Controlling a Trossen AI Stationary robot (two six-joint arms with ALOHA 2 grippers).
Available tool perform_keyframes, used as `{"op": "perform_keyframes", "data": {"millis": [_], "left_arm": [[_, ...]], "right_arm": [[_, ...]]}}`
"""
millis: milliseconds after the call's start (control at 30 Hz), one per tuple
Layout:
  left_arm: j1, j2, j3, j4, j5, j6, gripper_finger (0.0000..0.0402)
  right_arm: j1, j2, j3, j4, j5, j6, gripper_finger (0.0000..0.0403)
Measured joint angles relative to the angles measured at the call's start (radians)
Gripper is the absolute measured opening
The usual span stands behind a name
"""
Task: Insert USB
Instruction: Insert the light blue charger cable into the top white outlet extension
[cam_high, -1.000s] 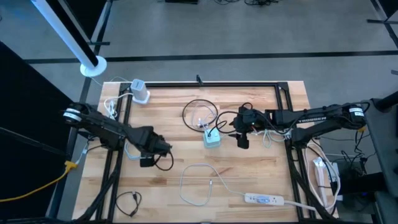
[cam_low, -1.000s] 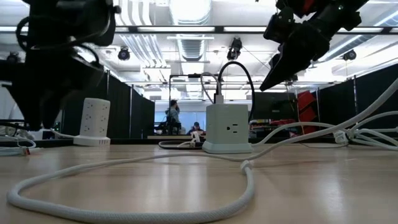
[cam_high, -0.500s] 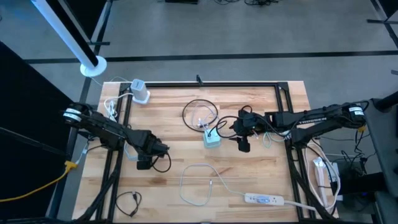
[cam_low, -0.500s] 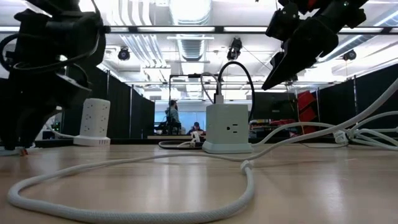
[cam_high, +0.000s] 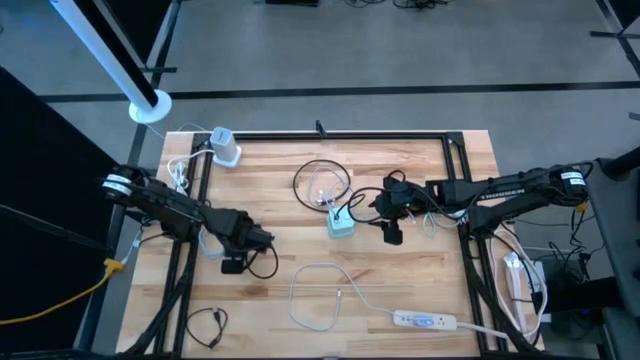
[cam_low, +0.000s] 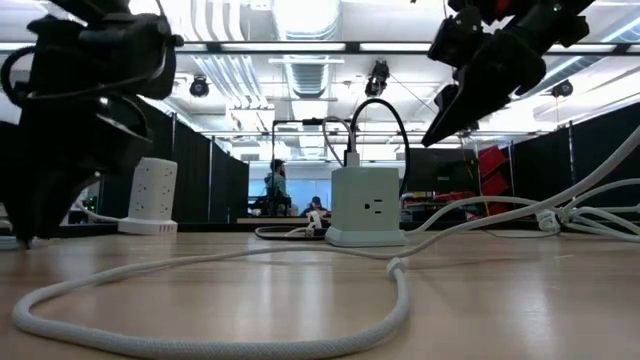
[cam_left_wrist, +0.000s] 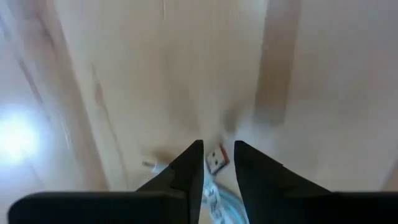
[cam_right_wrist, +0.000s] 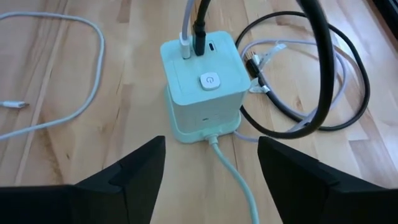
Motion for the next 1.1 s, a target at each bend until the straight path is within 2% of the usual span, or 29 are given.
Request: {"op": "perform_keyframes", "data": {"millis": [133,267,633,1033,1100], "left_arm": [[-0.001,0.001,0.049,-0.051,0.001,0.079,0.0073],[-0.002,0.001,0.065,-0.044,0.001,0.221,0.0091],[-0.002,0.140,0.021,-0.049,-0.020,0.373,0.0236],[-0.002,0.220,0.011,-0.050,-0.096,0.333,0.0113],[-0.002,0.219,0.011,-0.046,-0.108,0.310,0.0058]], "right_arm": [[0.000,0.000,-0.015,0.017,0.001,-0.014,0.0232],[0.000,0.000,-0.042,0.077,0.001,-0.016,0.0229],[0.000,0.000,-0.081,0.081,0.001,0.051,0.0247],[0.000,0.000,-0.087,0.098,0.001,0.050,0.0238],[0.000,0.000,-0.087,0.099,0.001,0.049,0.0235]]}}
